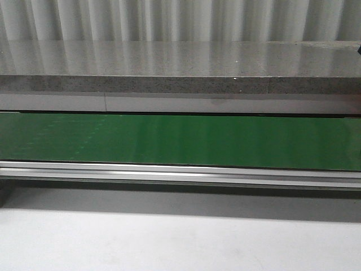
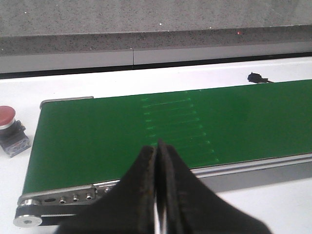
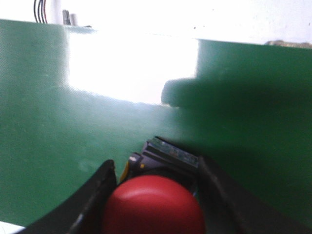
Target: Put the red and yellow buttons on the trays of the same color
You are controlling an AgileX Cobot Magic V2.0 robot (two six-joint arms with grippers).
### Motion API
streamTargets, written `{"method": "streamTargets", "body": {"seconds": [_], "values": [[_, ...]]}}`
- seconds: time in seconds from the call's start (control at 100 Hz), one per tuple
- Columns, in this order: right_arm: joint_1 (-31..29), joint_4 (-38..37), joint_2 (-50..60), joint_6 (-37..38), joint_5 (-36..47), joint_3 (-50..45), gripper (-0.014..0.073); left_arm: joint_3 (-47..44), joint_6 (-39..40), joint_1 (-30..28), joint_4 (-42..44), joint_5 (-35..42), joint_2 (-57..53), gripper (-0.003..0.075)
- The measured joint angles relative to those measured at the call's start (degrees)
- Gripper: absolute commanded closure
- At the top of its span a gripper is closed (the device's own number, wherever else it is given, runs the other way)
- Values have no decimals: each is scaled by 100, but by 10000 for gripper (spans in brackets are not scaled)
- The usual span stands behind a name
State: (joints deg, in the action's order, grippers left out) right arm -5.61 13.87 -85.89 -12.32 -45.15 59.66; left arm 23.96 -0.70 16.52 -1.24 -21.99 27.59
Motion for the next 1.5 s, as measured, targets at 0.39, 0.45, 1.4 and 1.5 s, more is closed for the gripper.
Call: {"method": "streamTargets", "body": {"seconds": [0.39,0.45,1.4,1.5], "values": [[-1245,0,120,0,-15,1291,461,0,0,0,0,0,0,741],[-1509,0,120,27,30,1446,461,0,0,0,0,0,0,741],[-3235,12,-2317,738,1457,2134,461,0,0,0,0,0,0,741],[-3235,55,-2526,742,1609,2134,461,0,0,0,0,0,0,741]]}}
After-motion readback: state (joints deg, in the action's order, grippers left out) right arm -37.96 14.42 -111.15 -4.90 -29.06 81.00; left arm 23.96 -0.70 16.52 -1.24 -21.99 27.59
